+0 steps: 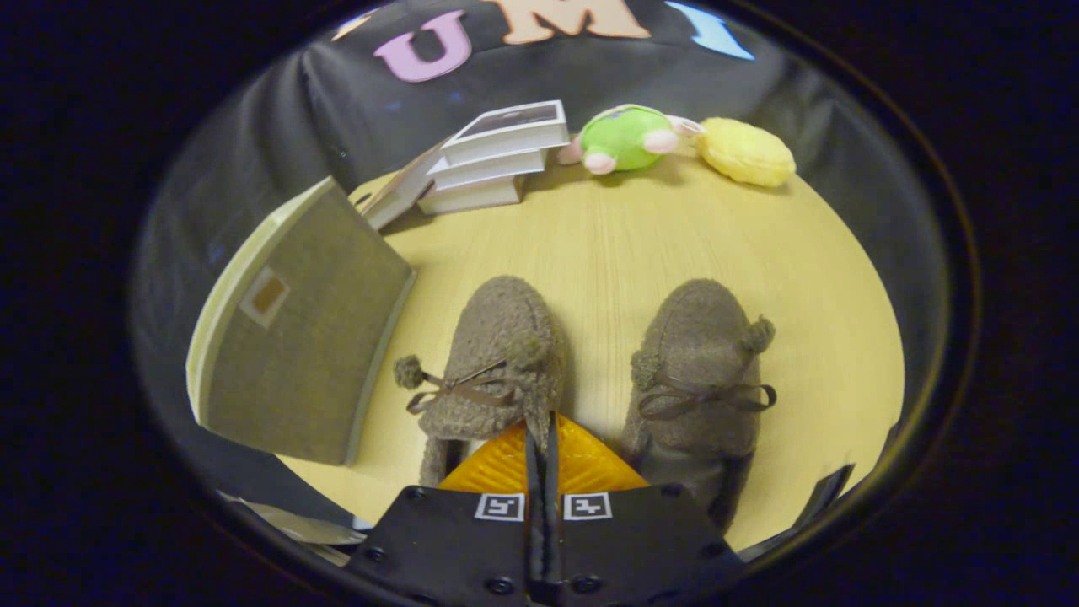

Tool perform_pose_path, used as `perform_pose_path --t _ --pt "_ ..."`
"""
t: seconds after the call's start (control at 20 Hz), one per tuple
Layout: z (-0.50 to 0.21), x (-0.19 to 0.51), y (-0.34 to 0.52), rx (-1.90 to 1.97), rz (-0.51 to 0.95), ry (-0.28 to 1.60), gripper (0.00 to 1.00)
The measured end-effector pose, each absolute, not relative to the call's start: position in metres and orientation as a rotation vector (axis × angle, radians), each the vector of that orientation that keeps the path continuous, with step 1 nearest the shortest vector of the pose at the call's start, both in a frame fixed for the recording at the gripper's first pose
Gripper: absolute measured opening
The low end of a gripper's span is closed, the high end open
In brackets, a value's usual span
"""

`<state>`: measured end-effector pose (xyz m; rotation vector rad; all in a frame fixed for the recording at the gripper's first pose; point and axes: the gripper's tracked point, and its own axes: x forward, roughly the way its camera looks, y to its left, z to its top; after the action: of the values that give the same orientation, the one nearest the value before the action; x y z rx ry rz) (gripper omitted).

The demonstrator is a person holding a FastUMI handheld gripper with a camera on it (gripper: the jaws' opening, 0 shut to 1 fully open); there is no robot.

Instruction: Open the storage box then place both shoes into the box .Put the left shoe in first, then the right shoe, with the right side of both shoes facing outward in a uniform manner.

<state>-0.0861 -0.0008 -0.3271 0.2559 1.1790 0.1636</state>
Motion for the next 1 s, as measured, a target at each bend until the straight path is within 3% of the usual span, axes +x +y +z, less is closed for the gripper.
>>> perform_pose_path --t 0.5,1.0 --pt "-0.256 -0.067 0.023 0.487 0.059 1.121 0.03" --pt "-0.145 -0.030 0.104 0.549 0.155 0.991 0.03"
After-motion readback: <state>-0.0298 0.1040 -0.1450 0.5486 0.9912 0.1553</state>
